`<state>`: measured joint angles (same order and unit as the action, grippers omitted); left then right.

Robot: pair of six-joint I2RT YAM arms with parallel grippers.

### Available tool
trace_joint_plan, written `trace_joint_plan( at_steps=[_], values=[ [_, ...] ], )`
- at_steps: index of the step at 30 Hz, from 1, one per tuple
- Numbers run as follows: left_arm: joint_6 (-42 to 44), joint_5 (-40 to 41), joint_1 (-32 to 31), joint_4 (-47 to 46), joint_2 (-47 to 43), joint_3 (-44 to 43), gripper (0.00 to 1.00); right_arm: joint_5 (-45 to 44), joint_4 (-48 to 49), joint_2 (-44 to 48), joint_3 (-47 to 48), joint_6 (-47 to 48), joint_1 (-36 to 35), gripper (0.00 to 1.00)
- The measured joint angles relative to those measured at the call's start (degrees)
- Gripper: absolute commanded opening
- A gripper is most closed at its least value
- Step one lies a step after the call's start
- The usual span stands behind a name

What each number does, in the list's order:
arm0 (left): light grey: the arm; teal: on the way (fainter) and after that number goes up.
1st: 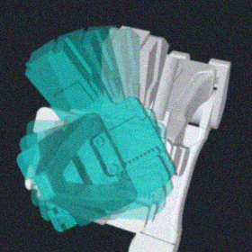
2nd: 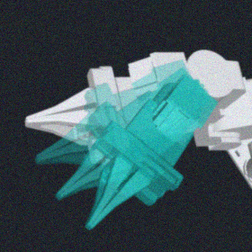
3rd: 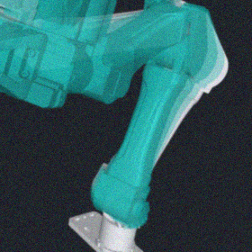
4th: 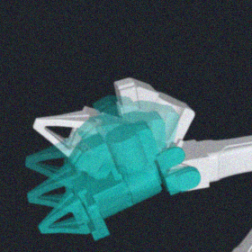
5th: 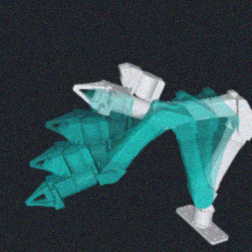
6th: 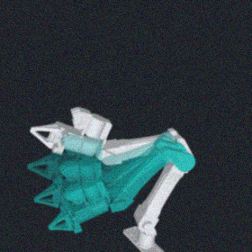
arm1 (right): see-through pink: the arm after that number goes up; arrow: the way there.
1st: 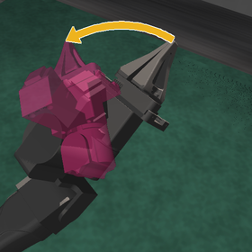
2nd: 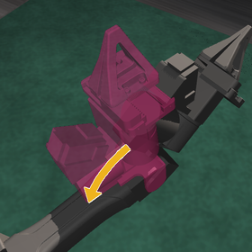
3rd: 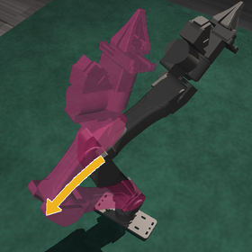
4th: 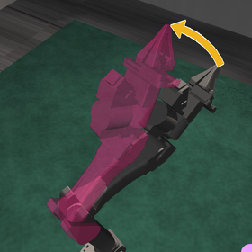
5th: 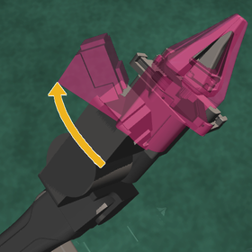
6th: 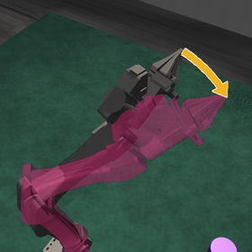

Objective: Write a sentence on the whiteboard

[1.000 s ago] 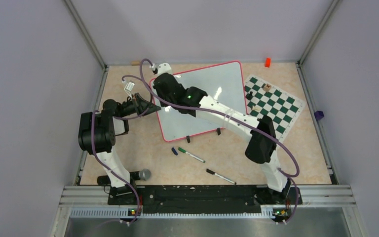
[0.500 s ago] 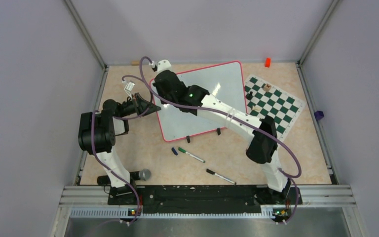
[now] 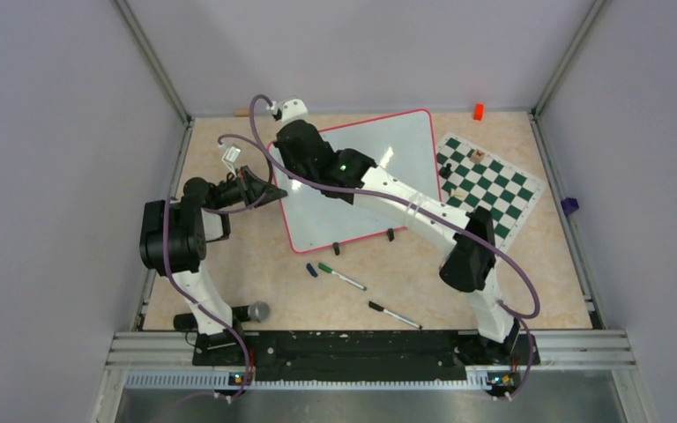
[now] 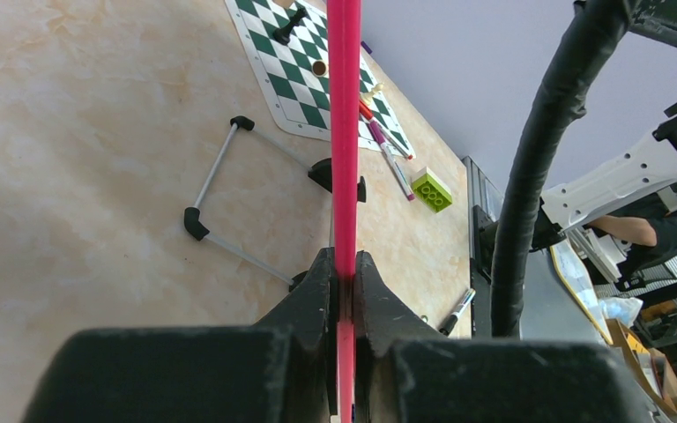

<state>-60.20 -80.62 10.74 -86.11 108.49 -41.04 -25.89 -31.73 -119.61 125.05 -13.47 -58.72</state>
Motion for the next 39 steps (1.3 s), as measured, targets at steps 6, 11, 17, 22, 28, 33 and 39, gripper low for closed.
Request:
trace_joint_plan(
  at_steps=[6, 11, 17, 22, 28, 33, 39],
  values=[
    [0.0, 0.0, 0.0, 0.0, 0.0, 0.0, 0.00, -0.1, 0.3, 0.0, 0.0, 0.0, 0.1, 0.00],
    [0.0, 0.0, 0.0, -0.1, 0.0, 0.0, 0.00, -0.2, 0.5, -0.1, 0.7, 0.2, 0.1, 0.00],
    [0.0, -0.1, 0.0, -0.1, 0.0, 0.0, 0.00, -0.4, 0.9, -0.6, 1.8, 0.5, 0.3, 0.00],
    [0.0, -0.1, 0.0, -0.1, 0.0, 0.0, 0.00, -0.6, 0.9, -2.0, 1.8, 0.5, 0.4, 0.00],
    [0.0, -0.1, 0.0, -0.1, 0.0, 0.0, 0.00, -0.7, 0.8, -2.6, 1.8, 0.5, 0.4, 0.00],
    [0.0, -0.1, 0.0, -0.1, 0.0, 0.0, 0.00, -1.3, 0.8, -2.6, 1.8, 0.5, 0.4, 0.00],
    [0.0, 0.0, 0.0, 0.0, 0.0, 0.0, 0.00, -2.5, 0.8, -2.6, 1.8, 0.7, 0.4, 0.00]
  ],
)
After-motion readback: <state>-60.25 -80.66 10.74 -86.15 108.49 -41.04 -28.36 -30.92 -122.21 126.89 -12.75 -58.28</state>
